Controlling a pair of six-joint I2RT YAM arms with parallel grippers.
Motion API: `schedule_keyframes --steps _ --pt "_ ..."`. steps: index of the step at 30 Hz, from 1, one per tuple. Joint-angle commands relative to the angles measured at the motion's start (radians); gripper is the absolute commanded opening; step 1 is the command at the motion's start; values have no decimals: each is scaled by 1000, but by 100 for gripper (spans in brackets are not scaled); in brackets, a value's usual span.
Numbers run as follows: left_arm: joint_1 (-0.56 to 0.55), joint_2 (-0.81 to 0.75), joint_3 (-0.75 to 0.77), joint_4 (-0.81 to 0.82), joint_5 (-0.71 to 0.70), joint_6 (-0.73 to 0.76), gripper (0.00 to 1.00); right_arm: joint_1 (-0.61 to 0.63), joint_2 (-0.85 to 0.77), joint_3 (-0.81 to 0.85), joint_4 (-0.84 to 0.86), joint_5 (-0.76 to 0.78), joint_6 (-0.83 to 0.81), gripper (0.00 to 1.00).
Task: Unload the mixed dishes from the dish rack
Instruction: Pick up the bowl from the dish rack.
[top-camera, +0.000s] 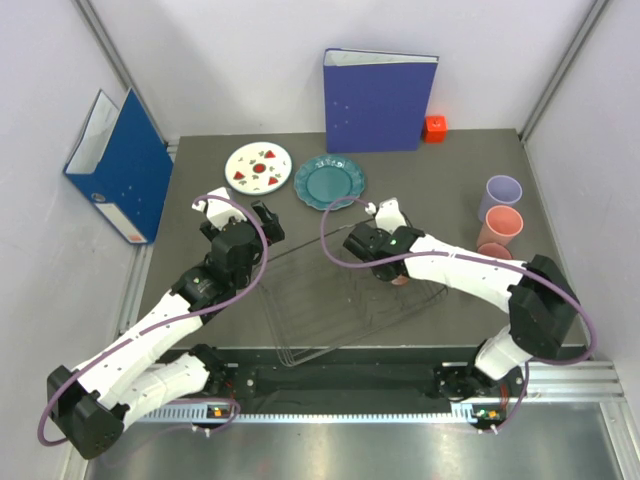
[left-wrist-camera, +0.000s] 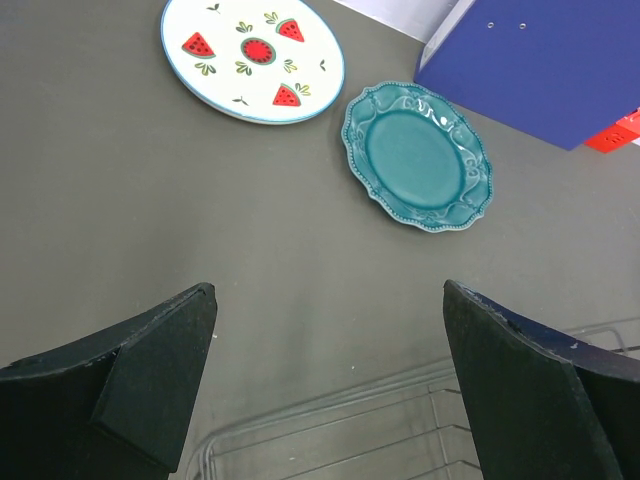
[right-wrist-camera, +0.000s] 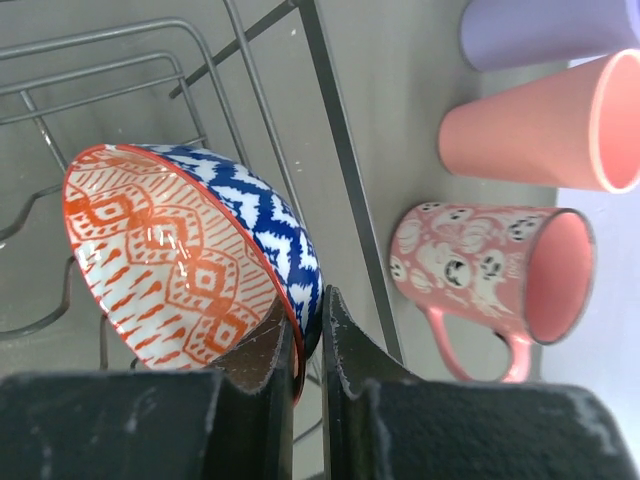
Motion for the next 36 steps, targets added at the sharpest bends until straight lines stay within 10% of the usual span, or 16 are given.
schedule_keyframes --steps 1,36 --pt "-1 -3 -8 24 0 -14 99 26 -110 135 -26 77 58 0" --pt "-1 27 32 -100 30 -64 99 40 76 89 33 -23 46 0"
